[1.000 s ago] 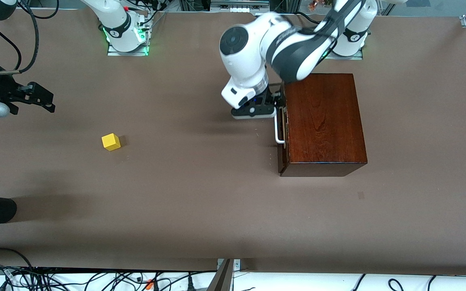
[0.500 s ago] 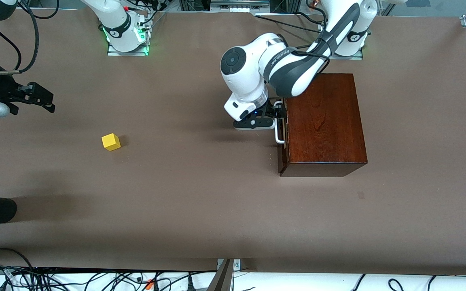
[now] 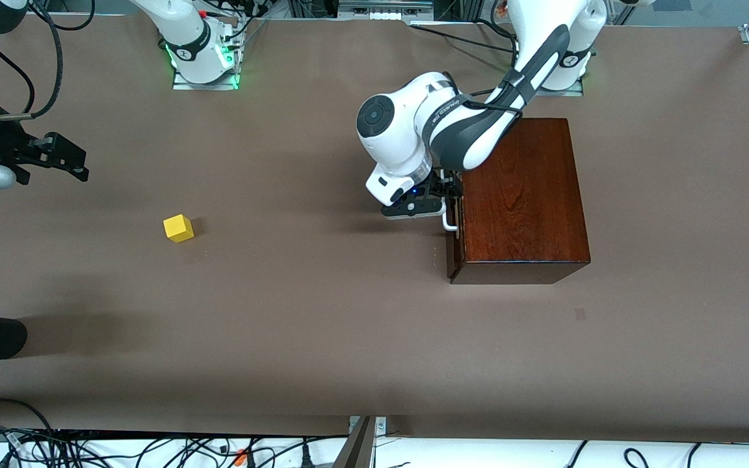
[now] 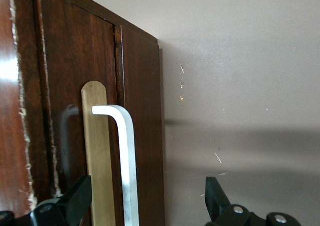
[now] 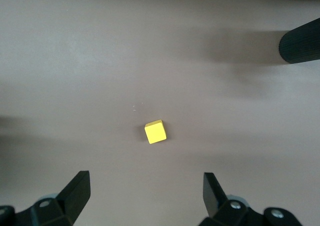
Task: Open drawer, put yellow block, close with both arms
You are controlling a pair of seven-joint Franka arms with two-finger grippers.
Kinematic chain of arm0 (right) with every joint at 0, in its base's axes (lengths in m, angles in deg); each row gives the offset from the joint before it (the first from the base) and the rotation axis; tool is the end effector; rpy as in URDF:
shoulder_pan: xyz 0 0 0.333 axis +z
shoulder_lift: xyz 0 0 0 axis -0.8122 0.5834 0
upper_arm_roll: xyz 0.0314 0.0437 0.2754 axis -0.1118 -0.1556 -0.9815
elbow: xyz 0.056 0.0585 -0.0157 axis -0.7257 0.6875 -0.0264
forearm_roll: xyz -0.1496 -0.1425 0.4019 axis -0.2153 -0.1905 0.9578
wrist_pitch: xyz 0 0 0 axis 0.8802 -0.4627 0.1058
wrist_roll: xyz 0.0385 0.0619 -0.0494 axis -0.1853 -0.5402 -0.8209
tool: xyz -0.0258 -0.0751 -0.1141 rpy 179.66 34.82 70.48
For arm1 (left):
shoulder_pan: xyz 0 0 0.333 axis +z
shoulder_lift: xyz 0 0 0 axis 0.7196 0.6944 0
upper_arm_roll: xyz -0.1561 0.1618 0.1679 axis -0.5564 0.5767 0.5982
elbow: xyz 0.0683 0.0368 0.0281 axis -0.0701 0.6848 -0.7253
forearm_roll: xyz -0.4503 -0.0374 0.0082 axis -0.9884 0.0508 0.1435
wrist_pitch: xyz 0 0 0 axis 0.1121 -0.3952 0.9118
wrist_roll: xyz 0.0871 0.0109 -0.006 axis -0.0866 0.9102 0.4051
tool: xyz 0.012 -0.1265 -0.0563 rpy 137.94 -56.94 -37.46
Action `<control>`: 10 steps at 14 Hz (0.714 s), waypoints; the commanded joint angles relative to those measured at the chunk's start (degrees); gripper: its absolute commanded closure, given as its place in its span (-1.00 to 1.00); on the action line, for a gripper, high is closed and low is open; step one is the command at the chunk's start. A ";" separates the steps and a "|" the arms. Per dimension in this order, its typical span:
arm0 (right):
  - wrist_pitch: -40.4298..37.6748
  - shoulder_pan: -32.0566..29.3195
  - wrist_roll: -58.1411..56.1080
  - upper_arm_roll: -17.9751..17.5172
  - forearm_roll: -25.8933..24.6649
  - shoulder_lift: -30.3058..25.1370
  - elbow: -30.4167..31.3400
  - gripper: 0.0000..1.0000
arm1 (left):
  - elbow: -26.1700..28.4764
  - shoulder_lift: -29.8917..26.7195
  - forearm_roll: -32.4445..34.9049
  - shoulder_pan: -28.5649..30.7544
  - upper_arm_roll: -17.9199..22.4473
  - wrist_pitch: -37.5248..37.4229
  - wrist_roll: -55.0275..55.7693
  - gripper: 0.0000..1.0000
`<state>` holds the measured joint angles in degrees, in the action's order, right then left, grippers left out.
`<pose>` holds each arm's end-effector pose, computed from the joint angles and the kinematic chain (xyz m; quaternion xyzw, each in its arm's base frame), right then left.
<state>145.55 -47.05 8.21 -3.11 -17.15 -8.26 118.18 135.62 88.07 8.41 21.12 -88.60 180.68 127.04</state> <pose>0.6372 0.0264 0.5301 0.9990 0.0394 0.0195 0.0091 0.5148 -0.4670 0.2190 -0.9830 0.0047 -0.0003 0.1838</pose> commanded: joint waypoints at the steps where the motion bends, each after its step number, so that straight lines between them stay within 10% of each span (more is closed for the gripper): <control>1: -0.68 -0.32 0.22 -0.05 0.47 0.73 -1.13 -1.00 | 0.41 1.30 3.33 -0.50 0.02 0.95 3.85 -1.00; 10: -0.33 -0.14 -0.30 -0.14 0.64 0.82 -1.30 -1.00 | -0.38 3.24 3.34 -1.29 -0.07 2.79 4.39 -1.00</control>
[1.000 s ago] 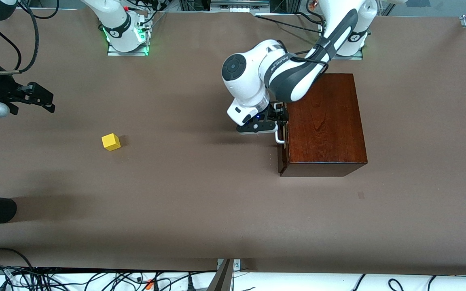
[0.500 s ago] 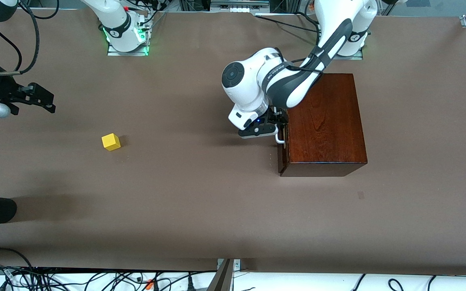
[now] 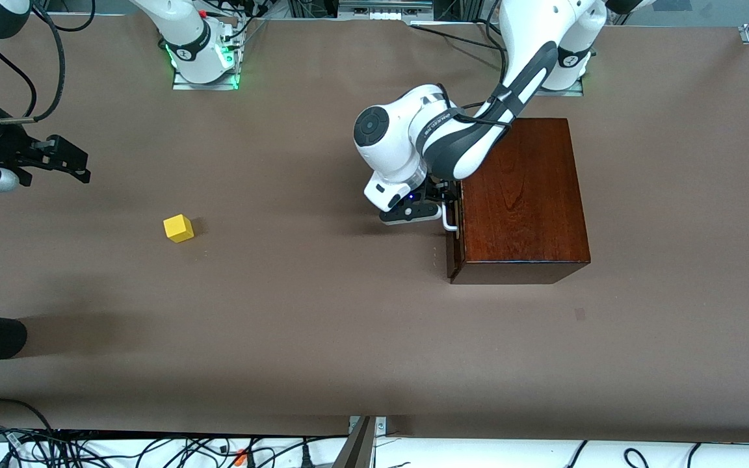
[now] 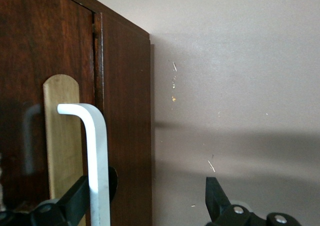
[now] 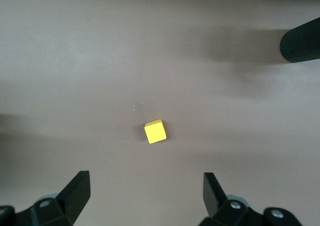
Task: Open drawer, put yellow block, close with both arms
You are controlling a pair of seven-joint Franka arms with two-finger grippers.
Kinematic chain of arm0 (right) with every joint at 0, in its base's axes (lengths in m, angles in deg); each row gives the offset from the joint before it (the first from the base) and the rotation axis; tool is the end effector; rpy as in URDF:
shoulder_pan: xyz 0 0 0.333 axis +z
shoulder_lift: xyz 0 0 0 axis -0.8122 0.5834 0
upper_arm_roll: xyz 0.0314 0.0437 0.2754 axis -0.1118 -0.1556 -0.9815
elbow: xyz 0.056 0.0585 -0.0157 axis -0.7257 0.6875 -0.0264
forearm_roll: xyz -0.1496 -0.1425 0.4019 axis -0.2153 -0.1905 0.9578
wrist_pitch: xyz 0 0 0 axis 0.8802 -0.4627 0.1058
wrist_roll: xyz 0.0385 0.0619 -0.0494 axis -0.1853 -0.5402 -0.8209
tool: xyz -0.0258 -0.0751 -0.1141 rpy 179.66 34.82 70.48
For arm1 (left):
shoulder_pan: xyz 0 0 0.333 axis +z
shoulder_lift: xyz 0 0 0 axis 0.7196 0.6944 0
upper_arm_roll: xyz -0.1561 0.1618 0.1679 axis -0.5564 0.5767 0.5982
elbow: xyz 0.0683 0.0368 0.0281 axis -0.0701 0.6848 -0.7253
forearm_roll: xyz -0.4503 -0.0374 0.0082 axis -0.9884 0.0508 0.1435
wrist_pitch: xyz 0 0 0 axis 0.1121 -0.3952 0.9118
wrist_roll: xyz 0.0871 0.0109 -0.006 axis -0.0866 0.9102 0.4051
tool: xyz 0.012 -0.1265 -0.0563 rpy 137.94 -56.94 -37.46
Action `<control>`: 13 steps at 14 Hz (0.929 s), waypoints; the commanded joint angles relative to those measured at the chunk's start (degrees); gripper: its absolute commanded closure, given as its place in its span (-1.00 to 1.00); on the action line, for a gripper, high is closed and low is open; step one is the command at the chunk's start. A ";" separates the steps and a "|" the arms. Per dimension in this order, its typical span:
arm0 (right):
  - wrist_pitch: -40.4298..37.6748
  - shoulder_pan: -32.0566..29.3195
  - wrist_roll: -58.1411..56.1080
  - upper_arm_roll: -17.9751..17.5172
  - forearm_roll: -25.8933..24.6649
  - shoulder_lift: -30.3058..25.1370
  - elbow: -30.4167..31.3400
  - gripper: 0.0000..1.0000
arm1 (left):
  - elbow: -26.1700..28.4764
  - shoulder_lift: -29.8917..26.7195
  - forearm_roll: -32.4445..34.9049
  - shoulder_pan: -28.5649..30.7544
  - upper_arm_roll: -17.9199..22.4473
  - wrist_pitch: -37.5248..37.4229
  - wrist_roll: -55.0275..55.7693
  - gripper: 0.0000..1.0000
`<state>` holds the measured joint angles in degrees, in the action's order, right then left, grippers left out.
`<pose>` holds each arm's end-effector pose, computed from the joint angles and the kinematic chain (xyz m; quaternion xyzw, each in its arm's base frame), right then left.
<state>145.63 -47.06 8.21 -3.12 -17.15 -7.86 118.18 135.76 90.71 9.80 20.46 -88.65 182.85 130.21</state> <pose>0.6388 0.0266 0.5258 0.9990 0.0395 0.0167 0.0094 0.5081 -0.4744 0.1895 -0.9828 -0.0058 -0.0044 0.1844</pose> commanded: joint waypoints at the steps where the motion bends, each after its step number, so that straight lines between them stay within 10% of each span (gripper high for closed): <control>1: -0.40 -0.13 -0.30 -0.13 0.64 0.42 -1.30 -1.00 | -0.70 0.69 1.86 -0.80 -0.10 0.62 1.56 -1.00; 13: 0.83 0.13 -0.65 -0.31 1.17 3.05 -1.39 -1.00 | -6.06 3.85 -1.74 -4.84 -0.27 0.62 7.19 -1.00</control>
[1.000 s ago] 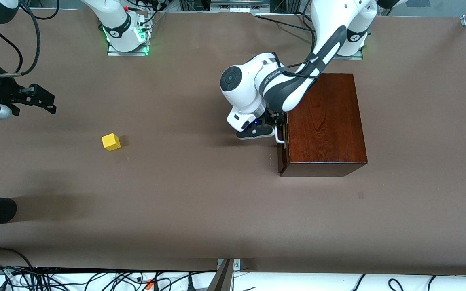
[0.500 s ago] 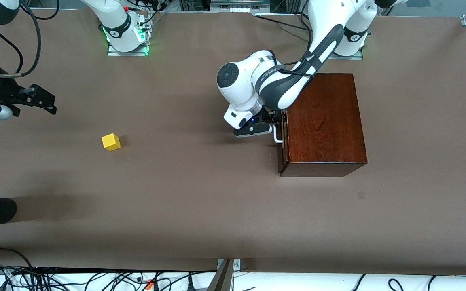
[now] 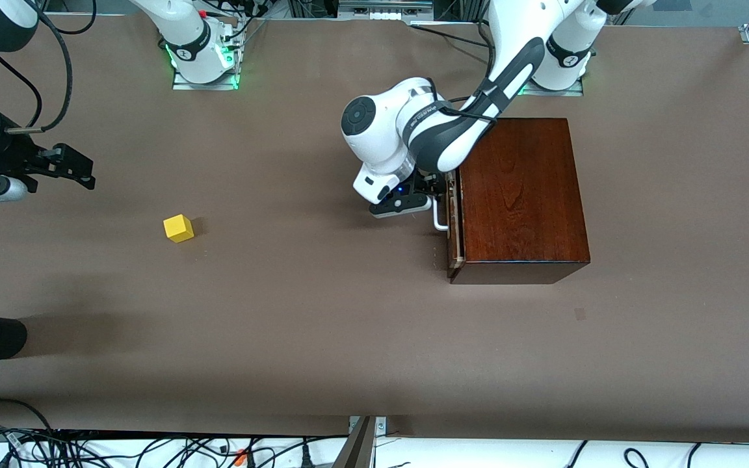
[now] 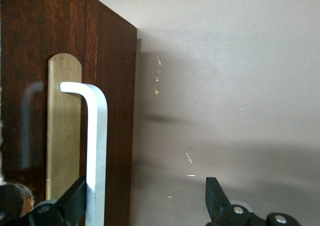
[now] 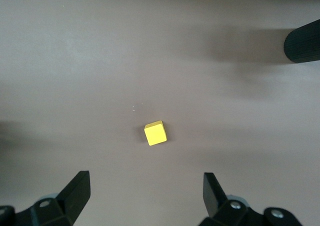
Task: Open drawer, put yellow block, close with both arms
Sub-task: 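Pull the drawer open with the left gripper while the right gripper reaches the cube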
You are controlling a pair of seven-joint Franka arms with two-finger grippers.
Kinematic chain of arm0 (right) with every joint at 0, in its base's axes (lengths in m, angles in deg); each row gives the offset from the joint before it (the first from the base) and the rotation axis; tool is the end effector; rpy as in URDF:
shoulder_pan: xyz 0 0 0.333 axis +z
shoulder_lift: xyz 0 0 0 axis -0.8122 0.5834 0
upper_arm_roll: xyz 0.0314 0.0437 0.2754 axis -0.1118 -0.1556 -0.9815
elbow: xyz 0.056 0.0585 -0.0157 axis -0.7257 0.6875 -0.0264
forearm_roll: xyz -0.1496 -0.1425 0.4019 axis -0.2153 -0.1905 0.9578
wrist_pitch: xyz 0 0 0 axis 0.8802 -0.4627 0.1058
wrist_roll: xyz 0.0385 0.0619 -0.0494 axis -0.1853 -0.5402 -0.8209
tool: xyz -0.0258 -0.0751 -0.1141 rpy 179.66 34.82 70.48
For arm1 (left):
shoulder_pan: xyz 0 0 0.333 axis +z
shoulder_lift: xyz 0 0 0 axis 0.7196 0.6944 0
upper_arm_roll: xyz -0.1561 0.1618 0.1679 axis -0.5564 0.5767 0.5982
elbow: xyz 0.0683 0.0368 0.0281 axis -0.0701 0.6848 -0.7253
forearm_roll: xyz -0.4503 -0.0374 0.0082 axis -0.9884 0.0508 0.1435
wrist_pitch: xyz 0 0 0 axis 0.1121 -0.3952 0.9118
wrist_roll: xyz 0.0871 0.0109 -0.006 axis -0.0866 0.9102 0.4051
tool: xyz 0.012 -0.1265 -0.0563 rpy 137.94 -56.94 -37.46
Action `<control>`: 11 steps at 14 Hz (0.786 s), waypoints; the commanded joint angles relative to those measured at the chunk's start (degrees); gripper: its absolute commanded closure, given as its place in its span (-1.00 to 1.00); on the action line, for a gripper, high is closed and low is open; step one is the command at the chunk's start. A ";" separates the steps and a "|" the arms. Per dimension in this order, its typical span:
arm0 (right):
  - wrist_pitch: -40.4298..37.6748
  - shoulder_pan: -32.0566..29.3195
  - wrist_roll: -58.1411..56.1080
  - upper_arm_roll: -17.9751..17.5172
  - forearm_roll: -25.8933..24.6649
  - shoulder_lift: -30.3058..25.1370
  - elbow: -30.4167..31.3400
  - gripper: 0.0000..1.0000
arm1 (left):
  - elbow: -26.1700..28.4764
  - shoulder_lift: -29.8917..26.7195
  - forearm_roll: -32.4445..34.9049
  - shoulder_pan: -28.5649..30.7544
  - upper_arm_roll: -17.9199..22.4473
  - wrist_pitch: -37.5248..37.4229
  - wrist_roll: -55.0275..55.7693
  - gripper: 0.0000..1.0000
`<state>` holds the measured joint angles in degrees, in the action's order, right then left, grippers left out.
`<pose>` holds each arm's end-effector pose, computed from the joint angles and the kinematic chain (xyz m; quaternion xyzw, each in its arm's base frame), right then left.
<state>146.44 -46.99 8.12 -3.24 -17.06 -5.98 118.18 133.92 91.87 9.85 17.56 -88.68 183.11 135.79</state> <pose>0.6466 0.0298 0.5060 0.9990 0.0421 0.0075 0.0099 0.4906 -0.5039 0.1908 -0.9838 -0.0325 -0.0200 0.1751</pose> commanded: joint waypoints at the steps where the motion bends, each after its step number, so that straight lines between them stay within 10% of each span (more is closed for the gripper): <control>1: 0.10 0.15 -0.56 -0.19 1.08 1.43 -1.30 -1.00 | -4.48 3.04 -1.97 -2.20 -0.25 0.36 1.70 -1.00; 11: -2.80 -0.73 -11.55 0.25 4.60 2.84 -0.86 -1.00 | -12.91 7.52 -4.87 -4.93 -0.25 1.06 2.49 -1.00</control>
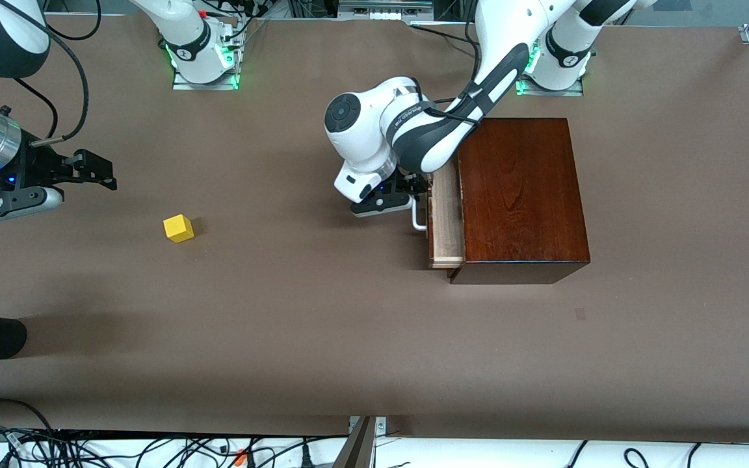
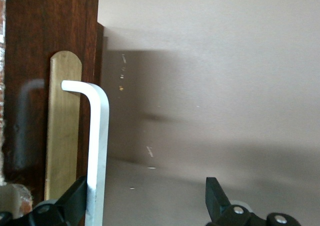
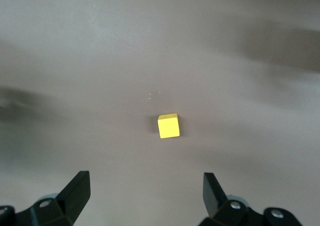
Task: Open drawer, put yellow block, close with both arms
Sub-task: 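Pull the drawer open with the left gripper while the right gripper reaches the cube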
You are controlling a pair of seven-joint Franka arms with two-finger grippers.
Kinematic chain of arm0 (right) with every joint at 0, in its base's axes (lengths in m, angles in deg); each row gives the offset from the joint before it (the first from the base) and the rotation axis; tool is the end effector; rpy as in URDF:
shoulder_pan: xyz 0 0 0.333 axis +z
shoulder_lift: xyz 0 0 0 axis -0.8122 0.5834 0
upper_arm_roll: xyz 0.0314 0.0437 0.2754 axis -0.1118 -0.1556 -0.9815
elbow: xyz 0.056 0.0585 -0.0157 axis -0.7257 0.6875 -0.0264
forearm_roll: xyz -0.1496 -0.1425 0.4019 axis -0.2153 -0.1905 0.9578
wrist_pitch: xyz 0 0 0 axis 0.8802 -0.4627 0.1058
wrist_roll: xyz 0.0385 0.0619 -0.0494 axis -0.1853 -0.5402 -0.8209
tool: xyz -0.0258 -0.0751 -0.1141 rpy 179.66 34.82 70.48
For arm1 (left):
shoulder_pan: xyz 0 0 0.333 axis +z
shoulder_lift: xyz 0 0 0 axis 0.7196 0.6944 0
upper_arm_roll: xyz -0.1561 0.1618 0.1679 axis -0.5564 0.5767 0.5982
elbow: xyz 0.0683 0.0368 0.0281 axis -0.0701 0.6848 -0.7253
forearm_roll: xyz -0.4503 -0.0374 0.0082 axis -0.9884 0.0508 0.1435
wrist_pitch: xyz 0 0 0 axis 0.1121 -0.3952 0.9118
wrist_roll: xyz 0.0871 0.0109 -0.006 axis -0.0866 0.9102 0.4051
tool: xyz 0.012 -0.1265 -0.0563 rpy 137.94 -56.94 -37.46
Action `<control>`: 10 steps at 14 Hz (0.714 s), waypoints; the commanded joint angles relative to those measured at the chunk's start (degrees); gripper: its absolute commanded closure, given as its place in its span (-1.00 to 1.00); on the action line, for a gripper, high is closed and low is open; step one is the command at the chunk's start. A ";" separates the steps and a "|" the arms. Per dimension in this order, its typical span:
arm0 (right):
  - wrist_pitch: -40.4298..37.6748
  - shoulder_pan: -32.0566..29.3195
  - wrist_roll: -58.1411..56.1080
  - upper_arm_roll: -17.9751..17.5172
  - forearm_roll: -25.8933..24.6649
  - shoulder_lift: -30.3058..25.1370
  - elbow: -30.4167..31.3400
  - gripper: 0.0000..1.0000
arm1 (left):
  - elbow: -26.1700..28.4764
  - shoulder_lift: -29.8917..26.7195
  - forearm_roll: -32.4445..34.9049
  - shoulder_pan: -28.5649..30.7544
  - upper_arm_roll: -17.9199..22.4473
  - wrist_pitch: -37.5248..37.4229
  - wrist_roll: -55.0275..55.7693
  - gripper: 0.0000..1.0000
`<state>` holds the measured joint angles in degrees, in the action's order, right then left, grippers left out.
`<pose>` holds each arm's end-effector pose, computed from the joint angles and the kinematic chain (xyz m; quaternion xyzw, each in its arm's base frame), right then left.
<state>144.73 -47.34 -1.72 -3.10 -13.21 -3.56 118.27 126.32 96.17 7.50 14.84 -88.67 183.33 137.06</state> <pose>0.6487 0.0337 0.4754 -0.9922 -0.1196 0.0274 0.0240 0.4918 -0.5429 0.2000 -0.9896 -0.0469 -0.0154 0.1351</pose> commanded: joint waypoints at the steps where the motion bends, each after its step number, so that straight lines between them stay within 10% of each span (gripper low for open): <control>1: -0.91 -0.38 -1.71 0.12 0.65 0.59 -0.95 -1.00 | -6.27 3.84 -2.61 -2.56 -0.35 0.93 1.31 -1.00; 10: 0.67 -0.73 -0.83 0.21 0.13 4.55 -0.86 -1.00 | -11.64 6.92 -4.64 -5.11 -0.35 4.27 1.31 -1.00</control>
<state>145.64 -47.54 -2.04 -2.70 -13.23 -0.28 118.32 119.37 100.30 5.75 12.15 -88.53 184.14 137.06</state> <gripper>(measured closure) 0.000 0.000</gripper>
